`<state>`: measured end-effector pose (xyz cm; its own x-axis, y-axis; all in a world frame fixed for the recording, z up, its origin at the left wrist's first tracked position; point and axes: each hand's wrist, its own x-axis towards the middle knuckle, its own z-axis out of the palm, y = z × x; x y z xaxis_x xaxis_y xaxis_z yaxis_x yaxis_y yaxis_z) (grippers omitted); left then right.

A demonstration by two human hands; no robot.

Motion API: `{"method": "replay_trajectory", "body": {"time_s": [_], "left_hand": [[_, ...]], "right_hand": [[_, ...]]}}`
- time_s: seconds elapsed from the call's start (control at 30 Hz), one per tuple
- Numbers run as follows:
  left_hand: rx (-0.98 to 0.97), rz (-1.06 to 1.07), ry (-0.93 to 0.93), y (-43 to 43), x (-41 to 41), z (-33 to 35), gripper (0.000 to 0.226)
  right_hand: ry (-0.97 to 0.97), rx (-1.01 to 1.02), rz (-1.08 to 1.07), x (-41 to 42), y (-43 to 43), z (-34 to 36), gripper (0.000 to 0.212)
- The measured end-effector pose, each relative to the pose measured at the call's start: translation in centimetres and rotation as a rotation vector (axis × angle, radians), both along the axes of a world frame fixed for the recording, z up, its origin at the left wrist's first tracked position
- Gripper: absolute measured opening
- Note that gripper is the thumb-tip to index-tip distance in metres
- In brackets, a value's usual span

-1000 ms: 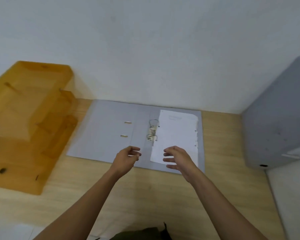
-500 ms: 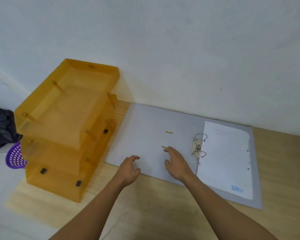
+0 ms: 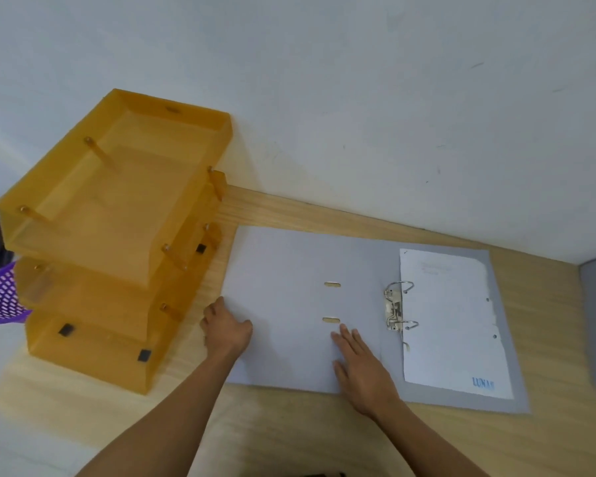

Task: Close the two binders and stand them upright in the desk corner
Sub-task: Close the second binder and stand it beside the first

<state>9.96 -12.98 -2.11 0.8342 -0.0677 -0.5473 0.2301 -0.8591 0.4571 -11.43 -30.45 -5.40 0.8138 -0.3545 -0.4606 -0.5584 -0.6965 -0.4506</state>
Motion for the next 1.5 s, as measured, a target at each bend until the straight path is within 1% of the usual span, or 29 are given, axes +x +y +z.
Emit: {"method": "replay_trajectory", "body": {"time_s": [0.07, 0.13, 0.2, 0.27, 0.3, 0.37, 0.4, 0.43, 0.5, 0.57, 0.63, 0.7, 0.77, 0.87, 0.93, 1.0, 1.07, 1.2, 1.3, 1.37, 1.4, 1.5], "left_hand": [[-0.025, 0.060, 0.005, 0.8, -0.2, -0.7, 0.078], [-0.135, 0.136, 0.050, 1.8, -0.3, -0.9, 0.072], [-0.217, 0.138, 0.098, 2.9, -0.8, -1.1, 0.067], [-0.319, 0.135, 0.200, 4.3, -1.2, -0.5, 0.063], [-0.387, 0.121, 0.277, 4.9, -1.4, -0.1, 0.061], [-0.510, 0.035, 0.415, 5.8, -1.6, 1.2, 0.062], [-0.537, -0.026, 0.433, 6.1, -1.7, 1.9, 0.062], [-0.552, -0.069, 0.421, 6.0, -1.8, 2.5, 0.060], [-0.569, -0.075, 0.353, 6.0, -1.9, 3.7, 0.053], [-0.589, -0.047, 0.285, 6.4, -1.5, 4.9, 0.046], [-0.602, -0.037, 0.225, 6.6, -0.7, 6.4, 0.034], [-0.618, -0.052, 0.202, 6.5, 0.1, 8.0, 0.023], [-0.664, -0.081, 0.236, 5.5, 0.3, 9.8, 0.026], [-0.836, -0.065, 0.343, 2.9, -0.4, 12.6, 0.040], [-0.926, -0.067, 0.379, 0.5, -1.0, 14.3, 0.044], [-0.972, -0.111, 0.389, -1.9, -1.7, 15.6, 0.052], [-0.990, -0.161, 0.358, -4.2, -2.4, 16.8, 0.058], [-1.008, -0.199, 0.296, -8.6, -4.6, 17.0, 0.068], [-0.984, -0.289, 0.265, -11.6, -7.3, 15.8, 0.061], [-0.901, -0.364, 0.296, -13.0, -9.2, 14.4, 0.045], [-0.858, -0.402, 0.316, -13.8, -10.2, 13.5, 0.041], [-0.657, -0.492, 0.259, -15.4, -12.0, 10.7, 0.059]], "right_hand": [[-0.005, 0.009, -0.016, -1.2, 0.1, 0.5, 0.055], [0.007, 0.003, -0.056, -1.3, -0.4, 1.3, 0.050], [0.025, 0.003, -0.138, -0.2, -1.3, 2.5, 0.042], [-0.021, 0.078, -0.201, 1.7, -1.8, 4.1, 0.036], [-0.050, 0.142, -0.209, 2.5, -1.7, 4.8, 0.037], [-0.064, 0.261, -0.156, 4.0, -0.7, 5.7, 0.045], [-0.058, 0.300, -0.113, 4.7, 0.1, 6.0, 0.050], [-0.049, 0.325, -0.080, 5.3, 0.9, 6.1, 0.053], [-0.042, 0.348, -0.059, 6.3, 2.7, 6.4, 0.059], [-0.049, 0.396, -0.077, 7.1, 4.2, 7.0, 0.063], [-0.062, 0.489, -0.102, 7.8, 5.3, 7.8, 0.066], [-0.090, 0.565, -0.138, 8.7, 5.7, 8.8, 0.069], [-0.131, 0.602, -0.162, 9.7, 5.6, 10.1, 0.069], [-0.221, 0.649, -0.211, 11.1, 4.8, 12.5, 0.069], [-0.271, 0.683, -0.268, 11.8, 3.6, 14.4, 0.070], [-0.311, 0.715, -0.317, 12.2, 2.0, 16.3, 0.067], [-0.360, 0.750, -0.356, 12.2, 0.3, 18.2, 0.064], [-0.414, 0.781, -0.443, 11.1, -2.7, 20.5, 0.065], [-0.427, 0.799, -0.543, 9.2, -5.0, 21.1, 0.063], [-0.414, 0.732, -0.590, 7.5, -6.5, 20.9, 0.058], [-0.405, 0.685, -0.612, 6.5, -7.4, 20.6, 0.054], [-0.392, 0.626, -0.677, 3.1, -10.3, 19.5, 0.042]]}}
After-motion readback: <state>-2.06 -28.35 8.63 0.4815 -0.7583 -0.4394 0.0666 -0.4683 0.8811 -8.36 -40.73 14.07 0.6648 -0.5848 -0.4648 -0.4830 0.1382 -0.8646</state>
